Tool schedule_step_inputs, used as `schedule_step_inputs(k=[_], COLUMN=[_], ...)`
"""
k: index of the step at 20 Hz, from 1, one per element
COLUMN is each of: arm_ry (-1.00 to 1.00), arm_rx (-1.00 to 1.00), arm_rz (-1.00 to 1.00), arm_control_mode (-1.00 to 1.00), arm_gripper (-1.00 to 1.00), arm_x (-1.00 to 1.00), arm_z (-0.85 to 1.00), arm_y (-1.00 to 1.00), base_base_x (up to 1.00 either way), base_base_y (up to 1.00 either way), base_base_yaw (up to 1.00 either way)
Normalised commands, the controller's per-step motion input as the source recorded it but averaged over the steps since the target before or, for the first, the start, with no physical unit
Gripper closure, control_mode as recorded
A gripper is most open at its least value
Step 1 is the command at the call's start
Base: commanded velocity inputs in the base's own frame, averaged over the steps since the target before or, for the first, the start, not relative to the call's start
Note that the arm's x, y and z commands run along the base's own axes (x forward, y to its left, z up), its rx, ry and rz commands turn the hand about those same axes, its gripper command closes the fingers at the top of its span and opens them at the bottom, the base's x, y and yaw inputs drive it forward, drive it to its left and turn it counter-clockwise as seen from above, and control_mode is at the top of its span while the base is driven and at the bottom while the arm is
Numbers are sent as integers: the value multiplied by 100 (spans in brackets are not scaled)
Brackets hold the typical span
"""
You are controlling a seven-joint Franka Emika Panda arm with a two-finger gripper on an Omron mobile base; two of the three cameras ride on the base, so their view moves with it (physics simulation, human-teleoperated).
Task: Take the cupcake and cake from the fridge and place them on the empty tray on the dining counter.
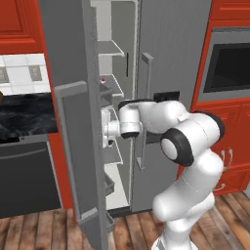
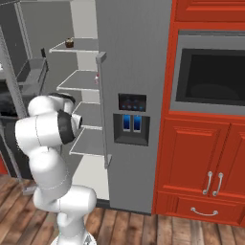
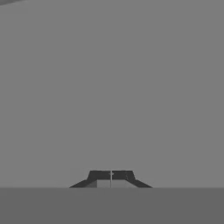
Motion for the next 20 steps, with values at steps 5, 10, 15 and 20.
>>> schedule_step_inputs(k=[5,10,15,20], arm_ry=[8,-5,-12,-10], arm_rx=[2,2,-3,-11], arm_rz=[17,2,-6,-11], arm_control_mode=[-100,-100,-100,-100], arm_gripper=[100,100,100,100], arm_x=[-21,0,-49,-14], arm_z=[-19,-11,45,79], arm_y=[100,46,-75,-94], base_base_x=[0,0,0,0], base_base_y=[0,0,0,0], base_base_yaw=[0,0,0,0])
